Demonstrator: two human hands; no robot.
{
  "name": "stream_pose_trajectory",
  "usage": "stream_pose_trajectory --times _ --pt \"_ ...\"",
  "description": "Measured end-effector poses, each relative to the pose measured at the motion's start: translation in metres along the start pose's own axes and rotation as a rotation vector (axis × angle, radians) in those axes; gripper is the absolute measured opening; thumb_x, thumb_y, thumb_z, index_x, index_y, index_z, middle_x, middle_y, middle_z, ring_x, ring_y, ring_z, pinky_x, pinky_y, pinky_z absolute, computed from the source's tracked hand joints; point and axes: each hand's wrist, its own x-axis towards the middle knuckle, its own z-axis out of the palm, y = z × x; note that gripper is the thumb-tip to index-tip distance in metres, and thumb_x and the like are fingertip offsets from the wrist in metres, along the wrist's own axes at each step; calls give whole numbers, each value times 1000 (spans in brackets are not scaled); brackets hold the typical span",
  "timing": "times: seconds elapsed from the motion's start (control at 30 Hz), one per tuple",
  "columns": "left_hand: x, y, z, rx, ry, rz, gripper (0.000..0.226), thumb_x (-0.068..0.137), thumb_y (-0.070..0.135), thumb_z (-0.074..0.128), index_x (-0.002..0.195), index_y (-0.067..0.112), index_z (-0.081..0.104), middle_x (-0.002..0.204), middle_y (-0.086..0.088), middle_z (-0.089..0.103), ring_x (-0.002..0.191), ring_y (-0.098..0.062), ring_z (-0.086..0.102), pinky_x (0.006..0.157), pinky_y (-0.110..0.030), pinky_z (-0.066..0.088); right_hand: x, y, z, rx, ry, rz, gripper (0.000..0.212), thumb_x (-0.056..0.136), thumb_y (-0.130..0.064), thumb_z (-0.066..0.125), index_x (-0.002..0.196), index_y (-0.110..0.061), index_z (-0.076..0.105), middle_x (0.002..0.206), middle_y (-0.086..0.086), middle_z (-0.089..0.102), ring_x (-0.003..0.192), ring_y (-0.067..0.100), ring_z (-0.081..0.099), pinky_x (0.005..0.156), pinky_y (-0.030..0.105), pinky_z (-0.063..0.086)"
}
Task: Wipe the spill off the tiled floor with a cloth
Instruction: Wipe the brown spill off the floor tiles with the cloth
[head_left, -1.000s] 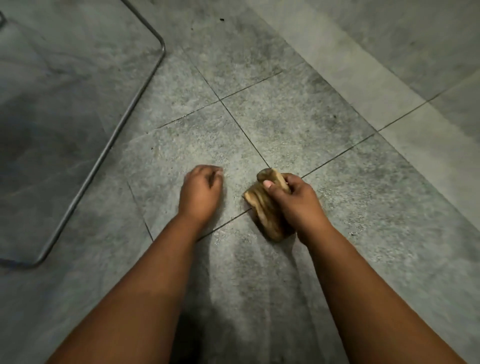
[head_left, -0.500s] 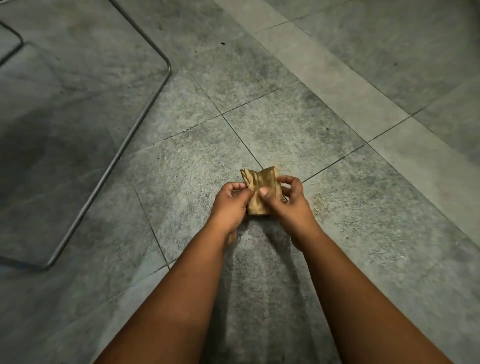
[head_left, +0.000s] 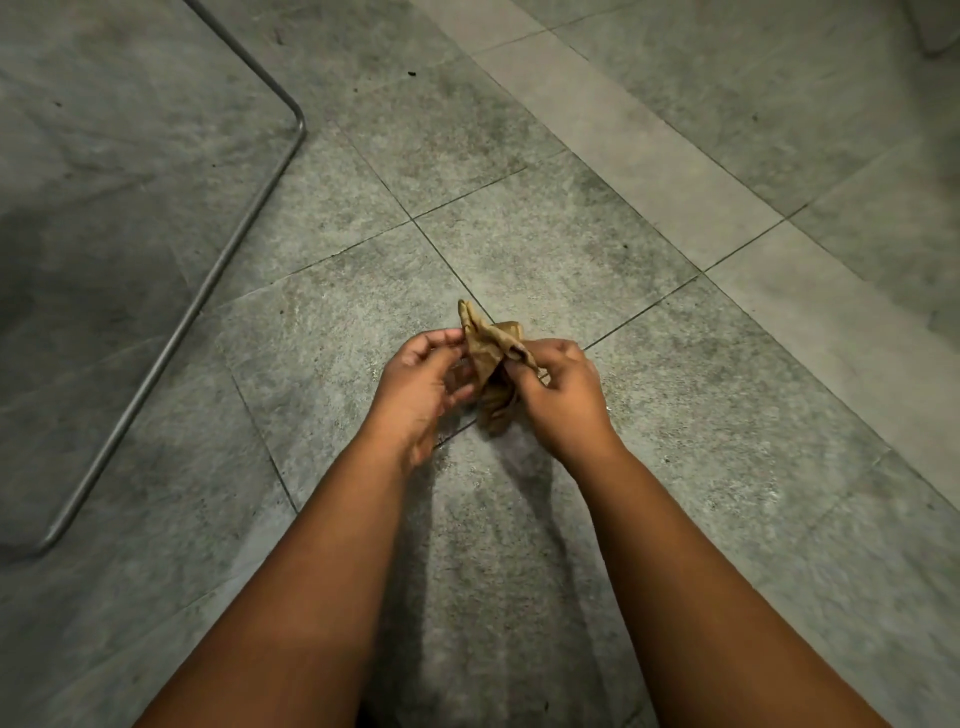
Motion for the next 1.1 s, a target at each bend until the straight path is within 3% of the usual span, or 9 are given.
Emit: stream_pose_trajectory --times 0.1,0.17,0.23,0.3,0.4,0.57,0.7,0.83,1.1 --pt "-3 2 5 111 2 114 19 93 15 61 110 19 65 110 1 71 101 -13 68 74 -23 54 2 -15 -12 425 -58 43 10 90 -13 65 87 -19 72 84 -2 70 77 7 65 71 24 50" --pt "-8 6 8 103 -49 146 32 86 30 69 117 23 63 114 4 69 100 -5 67 69 -15 52 4 -17 -21 553 -89 33 5 89 -12 66 88 -10 71 81 5 70 73 12 63 68 25 49" --pt "-10 7 10 106 -109 161 53 74 43 74 122 25 60 120 5 66 100 -3 67 73 -18 54 6 -16 -28 635 -127 41 12 90 -18 66 90 -7 71 84 16 65 77 24 56 73 34 46" --pt "-9 5 13 161 -117 162 58 70 45 81 120 26 61 121 2 65 105 -12 67 84 -31 56 7 -16 -32 651 -183 78 18 92 -23 64 88 -6 70 85 20 60 79 27 51 73 37 45" --pt "-7 3 16 174 -53 180 32 77 29 79 106 24 66 107 -4 70 100 -24 69 90 -46 55 6 -16 -38 682 -247 126 17 93 -23 60 88 -8 67 80 12 65 73 22 59 69 28 52" --pt "-5 3 12 52 6 33 5 95 15 57 99 15 60 73 -2 68 70 -18 67 69 -35 56 4 -11 -48 734 -288 239 20 87 -28 64 85 -9 69 74 5 68 65 13 60 62 23 49" --pt "-8 4 7 -25 -25 -22 30 90 25 66 115 9 58 102 -8 72 92 -20 71 80 -40 58 5 -7 -53 785 -228 278 42 80 -32 65 101 4 66 87 15 70 76 23 66 76 35 55" --pt "4 -3 3 139 128 47 32 84 5 73 110 15 58 105 -15 70 94 -24 71 86 -39 57 13 -1 -74 845 -99 338 29 92 -26 59 100 2 65 90 17 71 79 27 70 73 38 59" --pt "31 1 45 345 117 212 25 87 3 67 87 23 53 84 3 59 74 -7 57 62 -14 47 35 -2 -126 685 86 164 24 97 -28 55 78 -15 64 76 9 70 70 23 67 64 36 57"
